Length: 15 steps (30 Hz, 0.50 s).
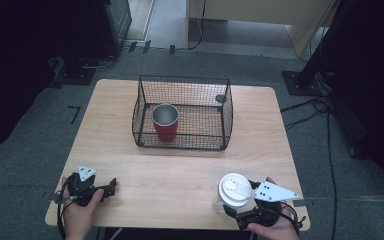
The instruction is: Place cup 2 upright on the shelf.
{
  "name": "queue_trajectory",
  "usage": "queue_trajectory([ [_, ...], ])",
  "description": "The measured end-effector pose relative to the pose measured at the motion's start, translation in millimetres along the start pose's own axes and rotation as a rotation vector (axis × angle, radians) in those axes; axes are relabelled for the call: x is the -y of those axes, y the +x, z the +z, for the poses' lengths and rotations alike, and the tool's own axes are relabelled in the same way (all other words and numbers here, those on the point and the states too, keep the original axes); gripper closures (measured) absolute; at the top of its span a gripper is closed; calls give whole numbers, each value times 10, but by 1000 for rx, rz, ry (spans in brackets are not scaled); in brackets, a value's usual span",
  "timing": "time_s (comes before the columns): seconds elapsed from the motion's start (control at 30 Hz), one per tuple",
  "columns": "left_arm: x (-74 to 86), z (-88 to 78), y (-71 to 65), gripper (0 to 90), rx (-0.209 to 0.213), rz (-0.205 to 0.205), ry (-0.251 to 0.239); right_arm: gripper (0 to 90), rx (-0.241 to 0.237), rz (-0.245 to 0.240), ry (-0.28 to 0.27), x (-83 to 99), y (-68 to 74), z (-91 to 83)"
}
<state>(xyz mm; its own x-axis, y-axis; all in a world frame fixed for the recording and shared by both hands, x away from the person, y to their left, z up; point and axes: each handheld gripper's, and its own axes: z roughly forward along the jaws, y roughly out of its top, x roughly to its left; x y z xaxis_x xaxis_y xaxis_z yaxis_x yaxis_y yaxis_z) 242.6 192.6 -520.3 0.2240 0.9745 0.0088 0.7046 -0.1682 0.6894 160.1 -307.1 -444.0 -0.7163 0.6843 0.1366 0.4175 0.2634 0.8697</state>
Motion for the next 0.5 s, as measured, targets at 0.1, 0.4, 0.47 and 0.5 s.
queue_trajectory([
  [0.1,0,0,0,0,0,0,0,0,16,-4,-13,-20,20,27],
  [0.4,0,0,0,0,0,0,0,117,60,-29,-51,-26,100,99],
  [0.47,0,0,0,0,0,0,0,121,74,-29,-60,-26,108,107],
  [0.5,0,0,0,0,0,0,0,122,76,-30,-60,-26,106,108],
])
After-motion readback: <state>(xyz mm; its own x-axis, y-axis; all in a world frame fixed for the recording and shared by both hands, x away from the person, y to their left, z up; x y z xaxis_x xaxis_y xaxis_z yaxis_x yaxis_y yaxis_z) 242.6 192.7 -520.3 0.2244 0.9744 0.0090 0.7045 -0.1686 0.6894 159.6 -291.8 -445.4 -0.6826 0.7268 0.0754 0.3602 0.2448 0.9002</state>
